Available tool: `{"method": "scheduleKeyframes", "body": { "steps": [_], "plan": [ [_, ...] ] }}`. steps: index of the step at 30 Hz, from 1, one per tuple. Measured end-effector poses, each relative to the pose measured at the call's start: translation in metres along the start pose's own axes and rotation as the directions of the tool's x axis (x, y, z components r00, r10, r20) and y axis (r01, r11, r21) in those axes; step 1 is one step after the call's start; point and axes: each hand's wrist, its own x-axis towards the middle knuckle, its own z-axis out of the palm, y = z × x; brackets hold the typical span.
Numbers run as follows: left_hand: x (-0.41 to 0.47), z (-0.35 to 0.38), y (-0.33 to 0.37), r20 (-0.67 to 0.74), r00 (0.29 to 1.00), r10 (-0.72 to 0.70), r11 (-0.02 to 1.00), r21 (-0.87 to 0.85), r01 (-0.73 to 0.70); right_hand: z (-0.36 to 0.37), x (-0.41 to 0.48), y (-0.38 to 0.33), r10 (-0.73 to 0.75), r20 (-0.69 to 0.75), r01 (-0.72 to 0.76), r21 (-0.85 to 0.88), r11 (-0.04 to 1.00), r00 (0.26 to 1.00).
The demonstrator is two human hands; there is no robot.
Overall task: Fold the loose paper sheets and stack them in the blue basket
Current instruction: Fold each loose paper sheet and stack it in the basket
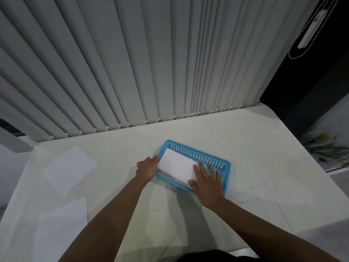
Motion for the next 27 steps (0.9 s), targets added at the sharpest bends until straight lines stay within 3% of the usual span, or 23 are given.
{"method": "scheduleKeyframes", "body": {
  "steps": [4, 8, 10, 12, 20, 27],
  "plan": [
    [-0.002, 0.001, 0.002, -0.120, 0.982, 0.145, 0.988, -0.033, -0.150, -0.004, -0.004, 0.009, 0.034, -0.074, -0.029, 0.070, 0.997, 0.997],
    [-0.007, 0.003, 0.010, -0.182, 0.960, 0.212, 0.972, -0.064, -0.227, -0.007, -0.011, 0.035, 0.266, -0.238, -0.183, 0.320, 0.930, 0.934],
    [-0.010, 0.007, 0.011, -0.145, 0.967, 0.210, 0.972, -0.076, -0.223, -0.003, -0.015, 0.049, 0.415, -0.211, -0.290, 0.448, 0.846, 0.885],
    [-0.012, 0.013, 0.010, -0.092, 0.980, 0.179, 0.976, -0.106, -0.188, 0.006, -0.014, 0.059, 0.495, -0.077, -0.368, 0.573, 0.733, 0.865],
    [-0.015, 0.023, -0.001, -0.061, 0.986, 0.154, 0.965, -0.206, -0.163, 0.009, -0.003, 0.042, 0.508, 0.155, -0.368, 0.860, 0.353, 0.848],
    [-0.022, -0.005, -0.024, -0.117, 0.986, 0.117, 0.960, -0.240, -0.142, 0.007, 0.006, 0.013, 0.455, 0.127, -0.315, 0.876, 0.365, 0.882]
  ]
}}
